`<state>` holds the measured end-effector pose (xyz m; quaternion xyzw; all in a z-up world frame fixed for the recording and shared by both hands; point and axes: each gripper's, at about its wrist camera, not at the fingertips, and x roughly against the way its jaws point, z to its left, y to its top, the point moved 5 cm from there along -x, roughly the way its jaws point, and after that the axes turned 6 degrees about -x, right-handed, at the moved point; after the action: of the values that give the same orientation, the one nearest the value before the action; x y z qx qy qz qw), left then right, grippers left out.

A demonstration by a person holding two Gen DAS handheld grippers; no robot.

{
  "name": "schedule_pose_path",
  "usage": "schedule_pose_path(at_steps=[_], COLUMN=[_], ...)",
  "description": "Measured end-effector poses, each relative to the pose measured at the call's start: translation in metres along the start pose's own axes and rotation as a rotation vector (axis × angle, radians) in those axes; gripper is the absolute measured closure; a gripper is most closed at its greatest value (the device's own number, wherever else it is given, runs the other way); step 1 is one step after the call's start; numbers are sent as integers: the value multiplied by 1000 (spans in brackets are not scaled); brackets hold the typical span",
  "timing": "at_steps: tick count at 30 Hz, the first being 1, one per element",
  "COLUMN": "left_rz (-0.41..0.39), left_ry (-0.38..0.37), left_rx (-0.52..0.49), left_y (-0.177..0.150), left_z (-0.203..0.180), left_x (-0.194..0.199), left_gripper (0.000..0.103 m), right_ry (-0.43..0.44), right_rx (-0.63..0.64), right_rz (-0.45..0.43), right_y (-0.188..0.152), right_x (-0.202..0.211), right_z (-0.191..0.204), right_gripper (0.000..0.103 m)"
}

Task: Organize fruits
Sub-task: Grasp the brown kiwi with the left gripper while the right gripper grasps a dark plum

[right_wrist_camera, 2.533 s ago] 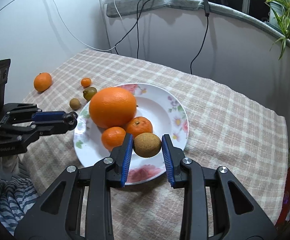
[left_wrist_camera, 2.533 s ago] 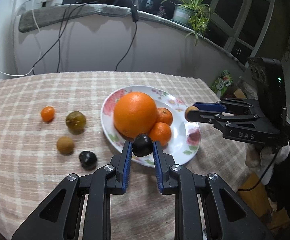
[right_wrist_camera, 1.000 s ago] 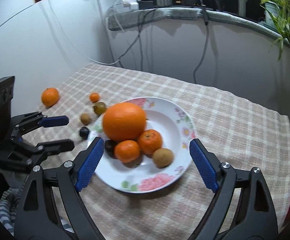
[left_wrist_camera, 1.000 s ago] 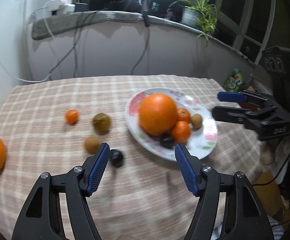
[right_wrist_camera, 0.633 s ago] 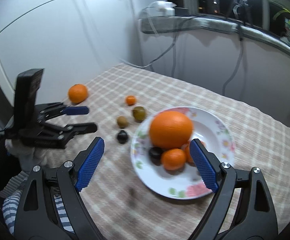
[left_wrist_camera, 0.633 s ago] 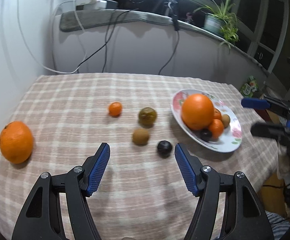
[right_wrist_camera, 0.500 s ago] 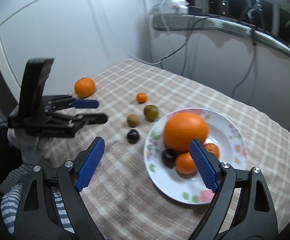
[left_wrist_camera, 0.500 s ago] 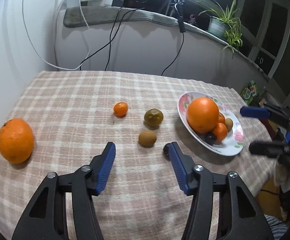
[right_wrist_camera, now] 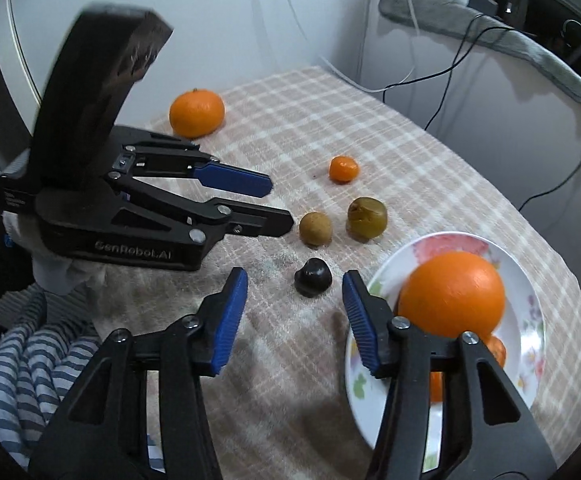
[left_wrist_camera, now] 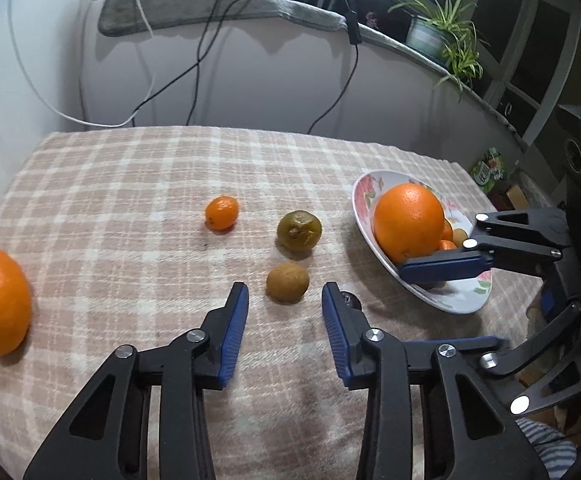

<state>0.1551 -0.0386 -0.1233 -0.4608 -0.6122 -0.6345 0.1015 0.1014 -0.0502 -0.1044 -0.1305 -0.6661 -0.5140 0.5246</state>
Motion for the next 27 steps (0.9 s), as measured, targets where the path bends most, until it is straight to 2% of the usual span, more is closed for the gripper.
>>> schedule_pose_path(at_steps=[7,21,27], left_rz=[35,83,81], left_ry=[-21,-44,-42], left_rx=[-22,-30,-29], left_y=[4,2,4], left_z=[0,3,4], left_x=[-18,-38,-38], left_gripper=[69,74,76], right_ry=[-40,-123,-154], right_rx=[78,184,192], right_rz=[74,142,163], right_y=[4,5,5], right_x=[-26,-50,-54], right_z=[4,8,3], right_gripper=[62,66,76])
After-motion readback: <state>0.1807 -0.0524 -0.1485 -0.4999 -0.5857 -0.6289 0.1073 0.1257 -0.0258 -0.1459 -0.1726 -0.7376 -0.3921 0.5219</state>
